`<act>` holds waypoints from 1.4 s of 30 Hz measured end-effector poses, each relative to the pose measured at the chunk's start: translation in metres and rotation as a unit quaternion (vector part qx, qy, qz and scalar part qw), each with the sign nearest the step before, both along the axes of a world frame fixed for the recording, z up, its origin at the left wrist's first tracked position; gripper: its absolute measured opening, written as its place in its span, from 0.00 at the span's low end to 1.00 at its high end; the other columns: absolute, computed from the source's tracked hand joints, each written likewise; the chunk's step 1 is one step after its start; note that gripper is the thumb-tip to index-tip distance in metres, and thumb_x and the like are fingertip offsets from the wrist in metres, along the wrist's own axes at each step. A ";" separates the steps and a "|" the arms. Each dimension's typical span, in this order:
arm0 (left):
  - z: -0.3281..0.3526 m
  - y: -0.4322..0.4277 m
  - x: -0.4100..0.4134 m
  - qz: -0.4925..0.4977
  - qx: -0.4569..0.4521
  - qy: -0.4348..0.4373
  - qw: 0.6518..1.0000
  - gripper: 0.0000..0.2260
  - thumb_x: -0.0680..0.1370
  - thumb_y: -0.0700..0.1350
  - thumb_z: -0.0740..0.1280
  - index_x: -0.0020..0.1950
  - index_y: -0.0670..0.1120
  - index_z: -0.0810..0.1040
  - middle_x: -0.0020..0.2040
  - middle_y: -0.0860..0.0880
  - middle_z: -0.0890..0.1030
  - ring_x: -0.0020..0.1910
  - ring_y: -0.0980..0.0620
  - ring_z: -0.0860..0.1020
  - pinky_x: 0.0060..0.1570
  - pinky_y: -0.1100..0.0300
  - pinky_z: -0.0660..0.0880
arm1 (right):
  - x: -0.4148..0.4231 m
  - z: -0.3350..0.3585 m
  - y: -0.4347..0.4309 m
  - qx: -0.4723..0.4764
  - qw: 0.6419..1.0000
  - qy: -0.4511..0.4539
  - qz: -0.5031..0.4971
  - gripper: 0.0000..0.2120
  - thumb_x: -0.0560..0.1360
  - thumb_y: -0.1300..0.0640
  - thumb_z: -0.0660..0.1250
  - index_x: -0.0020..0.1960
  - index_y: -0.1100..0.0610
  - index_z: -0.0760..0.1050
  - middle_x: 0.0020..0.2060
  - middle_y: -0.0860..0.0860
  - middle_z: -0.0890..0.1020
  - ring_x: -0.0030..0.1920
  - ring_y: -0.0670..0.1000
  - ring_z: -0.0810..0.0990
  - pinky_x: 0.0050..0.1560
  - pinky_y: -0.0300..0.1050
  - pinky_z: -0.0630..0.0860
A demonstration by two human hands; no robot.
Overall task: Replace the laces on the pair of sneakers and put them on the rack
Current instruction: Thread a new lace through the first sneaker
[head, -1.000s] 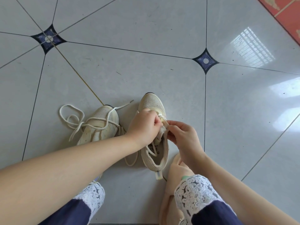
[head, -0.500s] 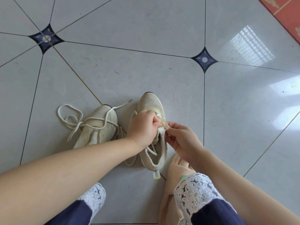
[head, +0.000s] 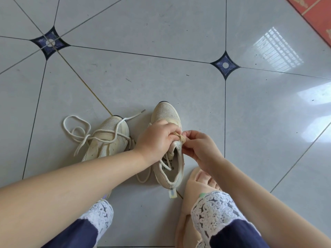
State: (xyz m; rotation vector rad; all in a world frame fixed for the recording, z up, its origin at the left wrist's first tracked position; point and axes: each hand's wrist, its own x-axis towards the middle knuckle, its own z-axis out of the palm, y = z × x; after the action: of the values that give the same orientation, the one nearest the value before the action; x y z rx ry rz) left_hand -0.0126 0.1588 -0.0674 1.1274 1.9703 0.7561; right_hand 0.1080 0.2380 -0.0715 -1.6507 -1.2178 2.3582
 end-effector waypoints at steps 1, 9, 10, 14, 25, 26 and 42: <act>0.001 0.000 -0.001 -0.008 -0.005 0.013 1.000 0.05 0.73 0.43 0.69 0.48 0.48 0.82 0.44 0.55 0.73 0.45 0.54 0.73 0.45 0.61 0.68 | 0.000 0.000 0.000 0.021 1.000 -0.008 0.006 0.10 0.75 0.69 0.62 0.38 0.60 0.74 0.31 0.52 0.78 0.33 0.49 0.78 0.41 0.41 0.79; 0.007 0.007 -0.013 -0.082 0.013 0.127 0.988 0.06 0.75 0.44 0.67 0.47 0.48 0.83 0.47 0.51 0.78 0.45 0.51 0.76 0.39 0.60 0.68 | -0.001 0.003 0.008 0.112 0.990 -0.072 -0.034 0.10 0.78 0.67 0.58 0.39 0.60 0.72 0.36 0.53 0.79 0.27 0.47 0.81 0.29 0.38 0.78; 0.007 0.007 -0.015 -0.087 0.016 0.133 0.987 0.06 0.75 0.44 0.67 0.47 0.47 0.83 0.47 0.51 0.78 0.46 0.51 0.76 0.39 0.61 0.66 | 0.000 0.003 0.012 0.114 0.989 -0.077 -0.060 0.10 0.78 0.66 0.57 0.40 0.60 0.72 0.38 0.53 0.78 0.28 0.48 0.81 0.30 0.38 0.78; 0.006 0.010 -0.019 -0.077 0.017 0.125 0.989 0.06 0.75 0.44 0.67 0.46 0.47 0.84 0.47 0.51 0.79 0.49 0.51 0.75 0.43 0.61 0.66 | 0.007 0.007 0.035 0.090 0.980 -0.071 -0.161 0.11 0.80 0.65 0.56 0.40 0.62 0.71 0.38 0.55 0.78 0.35 0.50 0.83 0.35 0.42 0.79; 0.008 0.013 -0.023 -0.132 0.044 0.131 0.982 0.05 0.73 0.42 0.69 0.42 0.45 0.84 0.44 0.51 0.80 0.50 0.49 0.73 0.45 0.60 0.66 | -0.002 0.011 0.065 -0.028 0.922 0.057 -0.381 0.19 0.72 0.77 0.41 0.35 0.57 0.61 0.28 0.51 0.65 0.22 0.47 0.63 0.28 0.38 0.63; 0.008 0.011 -0.027 -0.125 0.045 0.132 0.982 0.04 0.73 0.42 0.69 0.42 0.45 0.84 0.43 0.50 0.80 0.49 0.48 0.74 0.45 0.60 0.66 | 0.004 0.012 0.076 -0.017 0.905 0.056 -0.422 0.19 0.70 0.77 0.40 0.35 0.57 0.61 0.28 0.51 0.64 0.22 0.46 0.63 0.26 0.36 0.62; 0.021 -0.014 -0.005 -0.082 0.006 0.097 0.992 0.35 0.63 0.64 0.72 0.62 0.44 0.73 0.61 0.47 0.73 0.62 0.49 0.68 0.63 0.58 0.60 | -0.005 0.006 0.016 0.382 0.854 -0.087 0.343 0.08 0.72 0.56 0.69 0.43 0.43 0.74 0.39 0.38 0.76 0.36 0.28 0.72 0.39 0.22 0.65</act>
State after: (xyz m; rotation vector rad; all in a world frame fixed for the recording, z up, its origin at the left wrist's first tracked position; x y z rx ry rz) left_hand -0.0177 0.1453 -0.0468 1.3958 2.0025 0.5898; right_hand 0.1028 0.2539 -0.0656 -1.2614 -2.6655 1.5017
